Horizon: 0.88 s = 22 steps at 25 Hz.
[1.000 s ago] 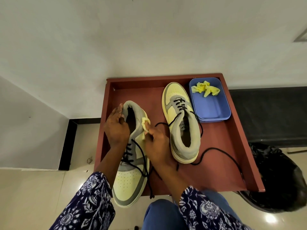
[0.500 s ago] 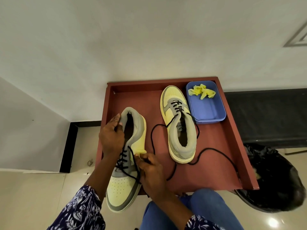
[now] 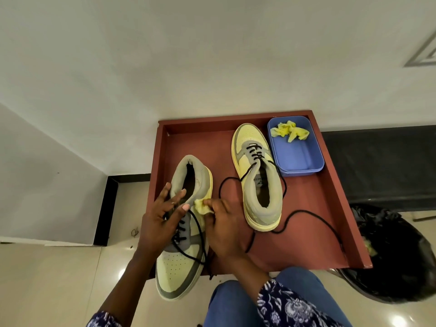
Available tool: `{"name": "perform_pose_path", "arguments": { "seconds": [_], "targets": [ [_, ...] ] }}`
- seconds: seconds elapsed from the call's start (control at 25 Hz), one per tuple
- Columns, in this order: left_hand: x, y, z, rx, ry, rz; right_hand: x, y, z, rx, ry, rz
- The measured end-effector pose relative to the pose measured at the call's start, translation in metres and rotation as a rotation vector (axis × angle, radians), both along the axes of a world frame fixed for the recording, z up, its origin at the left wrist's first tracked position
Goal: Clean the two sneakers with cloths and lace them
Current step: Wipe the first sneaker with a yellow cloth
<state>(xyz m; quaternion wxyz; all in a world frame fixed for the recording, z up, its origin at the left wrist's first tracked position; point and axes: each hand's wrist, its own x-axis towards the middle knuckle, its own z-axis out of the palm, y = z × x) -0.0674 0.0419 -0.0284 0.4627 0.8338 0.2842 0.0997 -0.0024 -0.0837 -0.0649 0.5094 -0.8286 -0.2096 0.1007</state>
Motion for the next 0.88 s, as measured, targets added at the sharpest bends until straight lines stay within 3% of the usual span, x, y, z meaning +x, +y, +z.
{"name": "perform_pose_path", "arguments": {
  "seconds": [0.28, 0.6, 0.88],
  "targets": [
    [0.026, -0.009, 0.001, 0.051, -0.038, 0.061, 0.033, 0.018, 0.011, 0.006, -0.022, -0.079],
    [0.027, -0.008, -0.004, -0.048, 0.04, 0.127, -0.005, 0.0, -0.006, -0.084, -0.151, 0.092],
    [0.027, -0.01, -0.002, -0.034, 0.044, 0.14, -0.022, -0.019, -0.012, -0.118, -0.201, 0.108]
  ]
}}
